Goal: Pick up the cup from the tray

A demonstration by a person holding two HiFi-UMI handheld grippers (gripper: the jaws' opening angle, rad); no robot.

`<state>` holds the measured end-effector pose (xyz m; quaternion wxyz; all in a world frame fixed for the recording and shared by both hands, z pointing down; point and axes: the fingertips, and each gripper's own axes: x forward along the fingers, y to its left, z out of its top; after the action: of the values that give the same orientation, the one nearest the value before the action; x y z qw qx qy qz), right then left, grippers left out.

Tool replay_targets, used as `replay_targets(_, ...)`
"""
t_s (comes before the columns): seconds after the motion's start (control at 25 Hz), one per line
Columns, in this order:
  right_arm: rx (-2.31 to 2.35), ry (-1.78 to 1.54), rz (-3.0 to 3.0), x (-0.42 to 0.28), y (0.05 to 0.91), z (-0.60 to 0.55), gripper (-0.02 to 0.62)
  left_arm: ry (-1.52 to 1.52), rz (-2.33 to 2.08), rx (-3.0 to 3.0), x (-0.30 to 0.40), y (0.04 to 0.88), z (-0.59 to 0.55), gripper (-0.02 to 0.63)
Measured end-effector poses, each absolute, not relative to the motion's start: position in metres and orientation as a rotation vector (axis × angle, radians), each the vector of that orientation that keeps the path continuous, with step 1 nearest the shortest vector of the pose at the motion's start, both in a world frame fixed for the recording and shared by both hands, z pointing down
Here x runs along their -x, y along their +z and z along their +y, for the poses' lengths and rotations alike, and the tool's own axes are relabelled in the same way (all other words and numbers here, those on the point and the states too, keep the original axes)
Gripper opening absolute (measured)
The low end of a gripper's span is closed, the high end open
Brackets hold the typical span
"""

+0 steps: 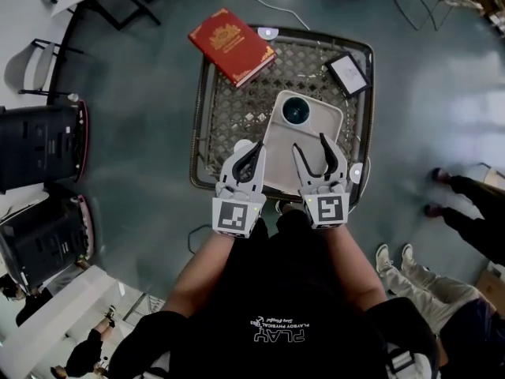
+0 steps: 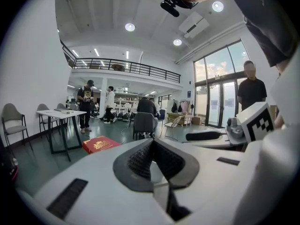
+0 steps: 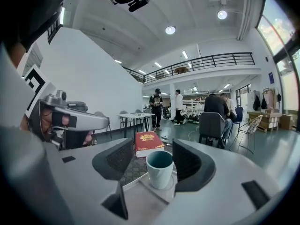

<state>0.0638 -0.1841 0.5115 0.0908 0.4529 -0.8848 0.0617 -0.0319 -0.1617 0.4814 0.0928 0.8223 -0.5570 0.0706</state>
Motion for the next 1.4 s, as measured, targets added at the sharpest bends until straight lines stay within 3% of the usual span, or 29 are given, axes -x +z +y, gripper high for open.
replay_targets(0.16, -1.333, 0.210, -2.597, -0.061, 0.535, -0.192, 0.299, 0.210, -1.673, -2.418, 0.034, 0.484, -0.162, 0.008)
replay_targets(0.6, -1.282, 0.265, -2.511, -0.045, 0.608, -0.225, 0.393, 0.227, -1.717, -2.370, 0.048, 0.496, -0.159, 0.008)
replay_targets(1.4, -1.197, 0.312, -2.509, -0.027, 0.662, -0.269, 0.402, 0.257, -1.745, -2.339, 0.063, 0.510, -0.153, 0.008)
